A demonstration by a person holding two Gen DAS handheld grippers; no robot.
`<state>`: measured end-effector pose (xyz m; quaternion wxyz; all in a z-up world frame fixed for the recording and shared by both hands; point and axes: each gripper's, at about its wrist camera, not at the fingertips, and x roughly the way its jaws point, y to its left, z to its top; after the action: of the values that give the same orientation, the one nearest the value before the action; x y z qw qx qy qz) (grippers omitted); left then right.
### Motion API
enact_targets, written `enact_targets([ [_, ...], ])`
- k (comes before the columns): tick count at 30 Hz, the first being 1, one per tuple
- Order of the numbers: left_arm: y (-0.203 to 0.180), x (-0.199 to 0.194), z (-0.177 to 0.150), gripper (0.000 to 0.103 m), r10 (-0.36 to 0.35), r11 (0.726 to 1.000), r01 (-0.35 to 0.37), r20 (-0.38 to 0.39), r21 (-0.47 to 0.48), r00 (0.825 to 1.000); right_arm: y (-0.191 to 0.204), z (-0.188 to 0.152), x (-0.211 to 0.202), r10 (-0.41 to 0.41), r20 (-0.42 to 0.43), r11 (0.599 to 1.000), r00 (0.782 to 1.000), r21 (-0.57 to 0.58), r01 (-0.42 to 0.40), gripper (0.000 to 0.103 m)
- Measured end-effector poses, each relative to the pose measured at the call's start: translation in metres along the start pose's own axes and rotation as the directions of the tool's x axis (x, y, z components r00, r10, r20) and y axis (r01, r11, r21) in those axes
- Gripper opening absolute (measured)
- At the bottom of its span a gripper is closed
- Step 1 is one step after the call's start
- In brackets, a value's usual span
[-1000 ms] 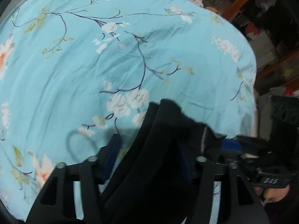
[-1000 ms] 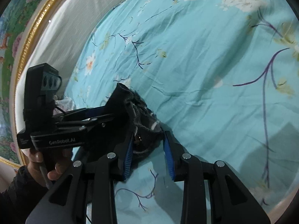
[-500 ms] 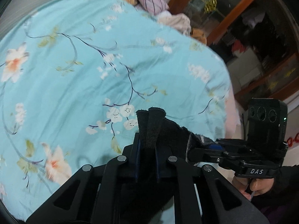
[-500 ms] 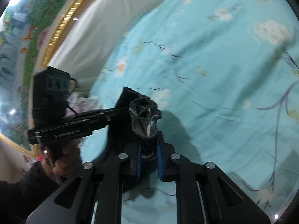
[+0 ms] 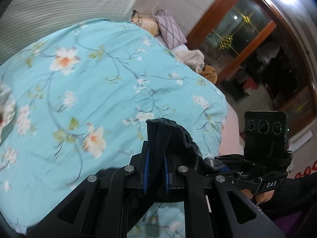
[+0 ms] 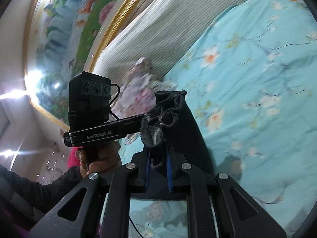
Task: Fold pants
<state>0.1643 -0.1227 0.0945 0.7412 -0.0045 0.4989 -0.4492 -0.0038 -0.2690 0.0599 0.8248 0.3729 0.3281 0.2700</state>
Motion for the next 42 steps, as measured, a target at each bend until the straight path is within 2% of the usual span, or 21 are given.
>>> enact_targets([
  [5,0.02,-0.026,-0.029,0.011,0.01,0.997,-0.007,0.045,-0.078,0.999,0.021,-0.012,0.035,0.045,-0.098,0.998,0.994,-0.038,-0.049,0.015],
  [12,0.058,-0.05,-0.075,0.011,0.047,0.98,-0.03,0.081,-0.197,0.996,0.026,-0.029,0.081,0.064,-0.226,0.996,0.972,-0.052,-0.078,0.015],
  [15,0.078,-0.054,-0.097,0.011,0.066,0.966,-0.041,0.091,-0.255,0.994,0.025,-0.038,0.104,0.06,-0.285,0.995,0.957,-0.057,-0.079,0.015],
  [20,0.112,-0.051,-0.133,0.011,0.081,0.928,-0.04,0.097,-0.369,0.992,0.022,-0.053,0.138,0.043,-0.369,0.995,0.928,-0.067,-0.072,0.015],
  [34,0.159,-0.044,-0.187,0.008,0.142,0.854,-0.091,0.061,-0.513,0.988,0.003,-0.087,0.191,-0.063,-0.527,0.993,0.847,-0.121,-0.002,0.016],
  [37,0.16,-0.05,-0.195,0.008,0.165,0.839,-0.111,0.054,-0.533,0.985,0.002,-0.094,0.2,-0.084,-0.561,0.992,0.823,-0.129,0.013,0.025],
  [39,0.16,-0.056,-0.2,0.008,0.181,0.828,-0.121,0.058,-0.547,0.982,0.003,-0.098,0.203,-0.077,-0.58,0.992,0.811,-0.125,0.005,0.039],
  [42,0.159,-0.074,-0.209,0.012,0.205,0.803,-0.116,0.088,-0.584,0.975,0.014,-0.099,0.206,-0.07,-0.587,0.989,0.807,-0.144,-0.019,0.047],
])
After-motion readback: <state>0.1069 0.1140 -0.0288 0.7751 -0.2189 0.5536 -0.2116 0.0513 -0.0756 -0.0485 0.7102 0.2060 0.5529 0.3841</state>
